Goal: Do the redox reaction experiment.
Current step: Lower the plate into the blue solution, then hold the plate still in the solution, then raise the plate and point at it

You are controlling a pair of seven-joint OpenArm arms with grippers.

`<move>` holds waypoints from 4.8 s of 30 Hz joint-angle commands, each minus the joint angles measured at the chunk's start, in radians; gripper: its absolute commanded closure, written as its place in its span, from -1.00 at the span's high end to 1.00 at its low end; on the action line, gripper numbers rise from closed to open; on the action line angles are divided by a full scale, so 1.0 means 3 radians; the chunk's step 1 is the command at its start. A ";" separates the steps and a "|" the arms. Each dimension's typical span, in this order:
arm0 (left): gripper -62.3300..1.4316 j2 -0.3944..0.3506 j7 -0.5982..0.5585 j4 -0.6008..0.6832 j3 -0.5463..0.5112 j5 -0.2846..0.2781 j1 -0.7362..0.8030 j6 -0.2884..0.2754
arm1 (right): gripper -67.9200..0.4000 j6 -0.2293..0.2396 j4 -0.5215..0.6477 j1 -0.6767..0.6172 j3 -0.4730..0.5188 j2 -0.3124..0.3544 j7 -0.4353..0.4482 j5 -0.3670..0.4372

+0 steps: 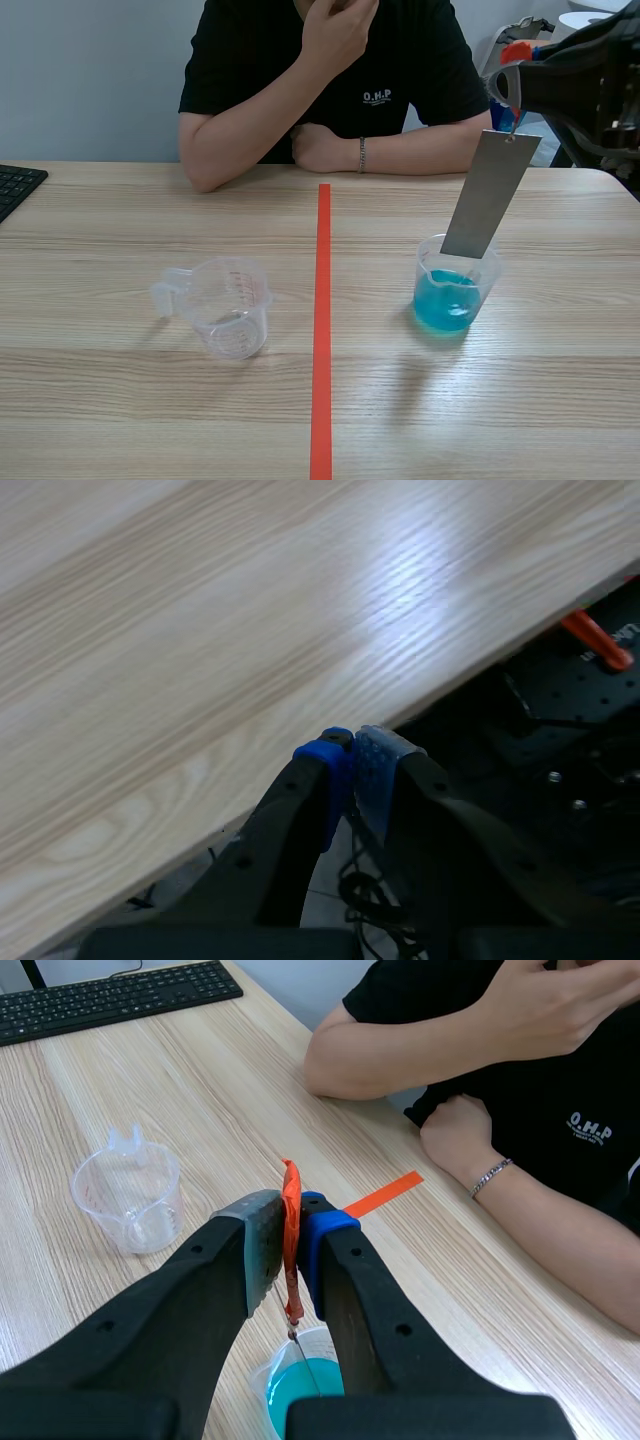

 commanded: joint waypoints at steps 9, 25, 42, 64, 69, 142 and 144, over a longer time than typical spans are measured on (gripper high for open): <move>-0.83 0.0095 -0.0090 0.0148 -0.0003 0.0034 0.0089 0.0057 | -0.94 0.0024 -0.0263 0.0095 0.0043 -0.0193 0.0086 -0.0146; -0.83 0.0097 -0.0081 0.0146 -0.0003 0.0022 0.0081 0.0070 | -0.94 0.0024 -0.0563 0.0095 0.0031 -0.0626 0.0334 -0.0701; -0.83 0.0097 -0.0093 0.0148 -0.0003 0.0022 0.0081 0.0070 | -0.95 0.0024 -0.1223 0.0206 -0.0146 -0.0944 0.0762 -0.1354; -0.83 0.0097 -0.0093 0.0148 -0.0003 0.0022 0.0081 0.0070 | -0.95 0.0024 -0.1292 0.0299 -0.0188 -0.0944 0.0760 -0.1363; -0.83 0.0097 -0.0093 0.0148 -0.0003 0.0022 0.0081 0.0070 | -0.95 0.0024 -0.1292 0.0299 -0.0188 -0.0944 0.0759 -0.1363; -0.83 0.0095 -0.0093 0.0148 -0.0003 0.0022 0.0071 0.0080 | -0.94 0.0024 -0.0086 0.0298 0.0525 -0.0425 -0.0855 0.0617; -0.83 0.0095 -0.0095 0.0148 -0.0003 0.0022 0.0070 0.0081 | -0.94 0.0024 -0.0046 0.0298 0.0552 -0.0425 -0.0912 0.0676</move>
